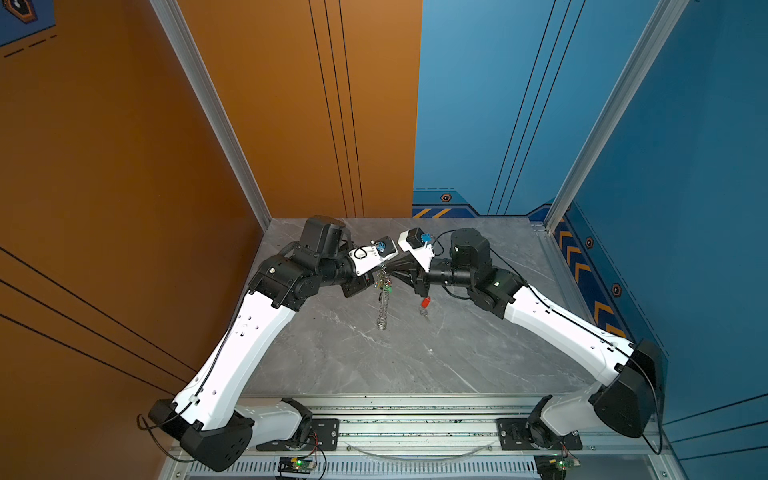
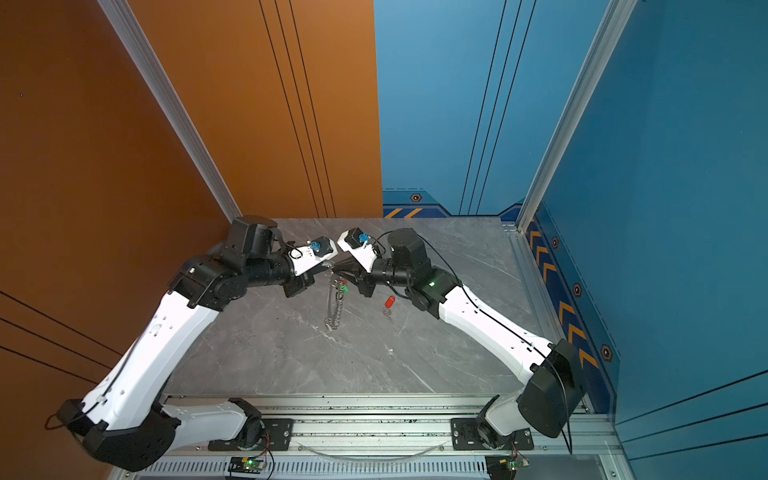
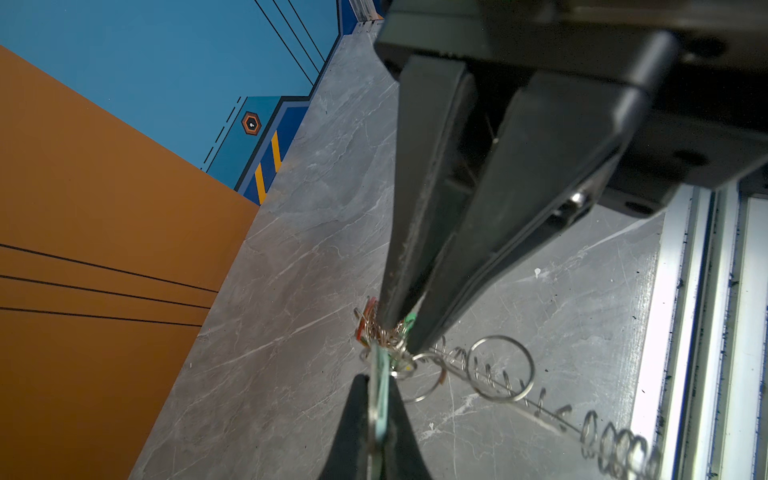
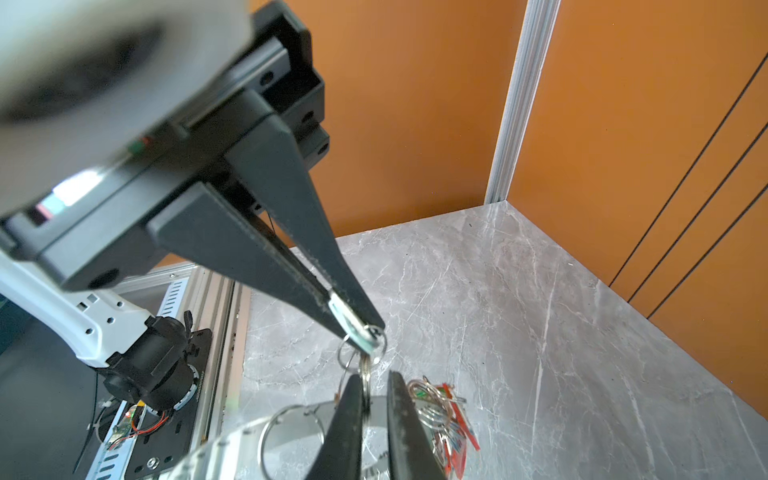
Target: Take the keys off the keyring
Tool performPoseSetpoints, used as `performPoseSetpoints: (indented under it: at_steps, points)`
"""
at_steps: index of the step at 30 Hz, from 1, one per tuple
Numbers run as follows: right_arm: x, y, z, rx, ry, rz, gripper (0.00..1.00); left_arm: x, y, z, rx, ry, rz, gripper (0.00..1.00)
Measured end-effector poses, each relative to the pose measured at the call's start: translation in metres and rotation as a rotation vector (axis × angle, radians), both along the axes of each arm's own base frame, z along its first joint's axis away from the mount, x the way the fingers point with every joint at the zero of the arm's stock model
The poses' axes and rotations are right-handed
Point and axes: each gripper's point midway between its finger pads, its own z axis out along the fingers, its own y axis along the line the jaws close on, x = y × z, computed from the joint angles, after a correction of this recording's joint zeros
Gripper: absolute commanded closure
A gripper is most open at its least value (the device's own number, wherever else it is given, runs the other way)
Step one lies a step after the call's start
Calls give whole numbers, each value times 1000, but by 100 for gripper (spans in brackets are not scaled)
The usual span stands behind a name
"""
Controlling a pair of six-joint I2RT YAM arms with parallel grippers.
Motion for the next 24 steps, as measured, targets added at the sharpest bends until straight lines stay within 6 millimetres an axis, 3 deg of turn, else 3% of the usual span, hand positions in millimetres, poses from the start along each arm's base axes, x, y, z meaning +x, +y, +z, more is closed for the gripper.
performPoseSetpoints:
  at_steps: [4, 15, 24]
  points:
    - [-3, 1, 0, -7, 5, 22, 99, 1, 1, 0, 3, -2, 6, 100]
    - [-5, 2, 0, -33, 4, 42, 100, 1, 1, -1, 4, -1, 7, 100]
    - [0, -9, 7, -10, -82, -59, 100, 7, 8, -1, 3, -1, 38, 100]
